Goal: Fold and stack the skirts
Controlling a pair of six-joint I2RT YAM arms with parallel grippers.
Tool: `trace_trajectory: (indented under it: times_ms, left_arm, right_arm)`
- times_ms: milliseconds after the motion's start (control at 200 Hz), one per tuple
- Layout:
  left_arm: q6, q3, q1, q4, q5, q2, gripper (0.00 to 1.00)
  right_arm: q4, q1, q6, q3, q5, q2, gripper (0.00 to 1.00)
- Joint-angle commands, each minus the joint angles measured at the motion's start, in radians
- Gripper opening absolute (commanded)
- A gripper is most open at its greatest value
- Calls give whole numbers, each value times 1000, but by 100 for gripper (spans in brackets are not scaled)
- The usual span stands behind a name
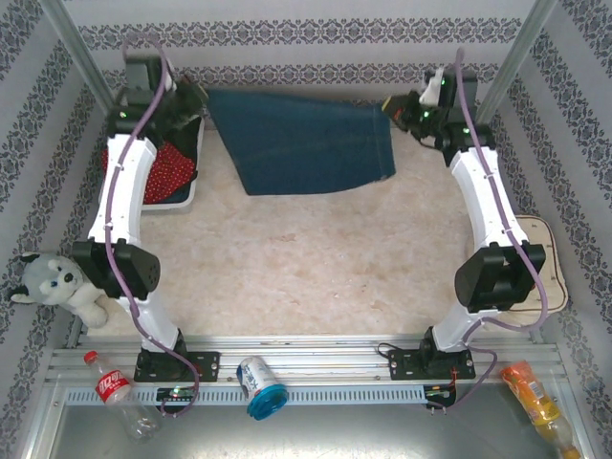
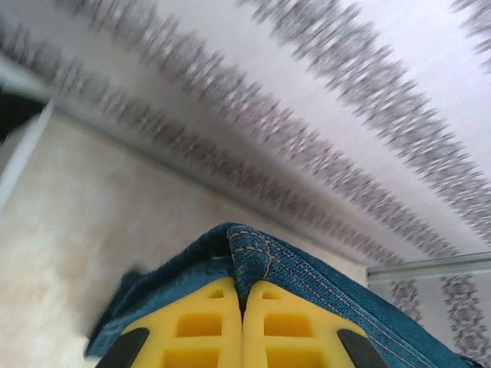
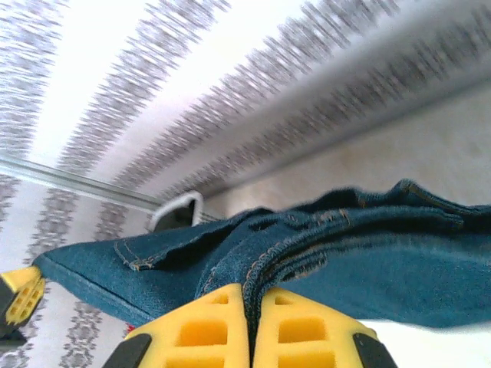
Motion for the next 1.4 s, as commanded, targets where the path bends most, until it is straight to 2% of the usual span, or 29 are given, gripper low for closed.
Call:
trace_trajectory:
  times_ms: [0, 40, 95, 295, 375, 505, 619, 684, 774, 989, 1119, 1229, 1249, 1274, 1309, 1324, 1359, 1399]
  left_arm:
    - [103, 146, 21, -153, -13, -3, 0]
    - [108, 103, 21, -137, -5, -36, 0]
    - [109, -39, 19, -86, 5, -115, 0]
    - [51, -759, 16, 50, 36, -504, 0]
    - [-12, -1004, 6, 30, 53, -661, 0]
    - [-149, -1399, -25, -55, 58, -892, 0]
    - [-255, -1678, -33, -111, 92, -1065, 0]
    - [-284, -1737, -34, -144, 92, -1146, 0]
    - [-283, -1733, -34, -208, 62, -1199, 0]
    - [-257, -1692, -33, -236, 1, -1164, 0]
    - [-262, -1751, -33, -191, 31, -1113, 0]
    - [-268, -1715, -33, -345, -47, -1170, 0]
    - [-271, -1694, -33, -391, -77, -1192, 7]
    - [-271, -1658, -33, -446, -116, -1218, 21]
    - [-276, -1607, -33, -507, -158, -1252, 55]
    - [-279, -1588, -33, -521, -166, -1264, 65]
    - [-280, -1544, -33, -535, -172, -1279, 76]
    - [-267, -1494, -34, -522, -161, -1271, 81]
  right_arm:
    - [-76, -14, -30, 16, -30, -3, 0]
    - [-53, -14, -27, -38, -33, -38, 0]
    - [5, -13, -10, -161, -50, -99, 0]
    - [163, 17, 1, -730, -72, -363, 0]
    - [137, 42, -26, -935, -68, -463, 0]
    - [162, 108, 47, -1268, -48, -607, 0]
    - [182, 149, 106, -1447, -37, -678, 0]
    - [165, 158, 112, -1484, -38, -697, 0]
    - [126, 168, 99, -1497, -41, -708, 0]
    - [97, 173, 66, -1451, 3, -716, 0]
    - [134, 187, 62, -1470, 12, -665, 0]
    - [125, 208, 57, -1499, 27, -655, 0]
    - [120, 212, 60, -1502, 30, -659, 0]
    - [115, 216, 62, -1504, 30, -664, 0]
    - [110, 222, 65, -1506, 28, -673, 0]
    - [108, 223, 67, -1506, 29, -677, 0]
    - [105, 228, 71, -1505, 28, -685, 0]
    - [103, 231, 73, -1501, 29, -692, 0]
